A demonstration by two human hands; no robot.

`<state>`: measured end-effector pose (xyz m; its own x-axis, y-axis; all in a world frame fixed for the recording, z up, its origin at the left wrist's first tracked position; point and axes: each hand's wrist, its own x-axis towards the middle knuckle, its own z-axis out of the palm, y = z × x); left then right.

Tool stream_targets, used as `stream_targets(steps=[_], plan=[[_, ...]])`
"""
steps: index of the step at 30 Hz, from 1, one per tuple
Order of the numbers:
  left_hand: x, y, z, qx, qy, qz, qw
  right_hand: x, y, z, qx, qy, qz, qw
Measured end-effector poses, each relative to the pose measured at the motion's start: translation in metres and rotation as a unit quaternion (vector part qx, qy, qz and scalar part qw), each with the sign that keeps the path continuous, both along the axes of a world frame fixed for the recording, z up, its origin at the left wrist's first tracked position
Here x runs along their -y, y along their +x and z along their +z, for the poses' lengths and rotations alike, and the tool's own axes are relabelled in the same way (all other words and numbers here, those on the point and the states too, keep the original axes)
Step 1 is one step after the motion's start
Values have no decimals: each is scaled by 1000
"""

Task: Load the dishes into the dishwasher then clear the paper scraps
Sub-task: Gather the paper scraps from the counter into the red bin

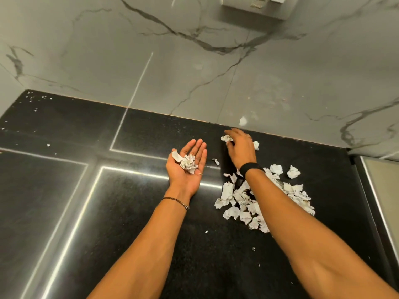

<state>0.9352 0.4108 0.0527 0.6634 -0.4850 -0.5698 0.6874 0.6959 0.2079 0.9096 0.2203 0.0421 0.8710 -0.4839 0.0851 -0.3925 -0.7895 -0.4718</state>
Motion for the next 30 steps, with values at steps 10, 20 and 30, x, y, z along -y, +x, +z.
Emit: stream_targets(steps=[10, 20, 30], plan=[[4, -19, 3, 29, 48, -25, 998, -67, -49, 59, 115, 173, 39, 977], [-16, -35, 15, 6, -6, 26, 1000, -54, -54, 38, -2, 79, 43, 996], [-19, -38, 14, -2, 13, 43, 999, -82, -68, 44, 125, 212, 16, 969]])
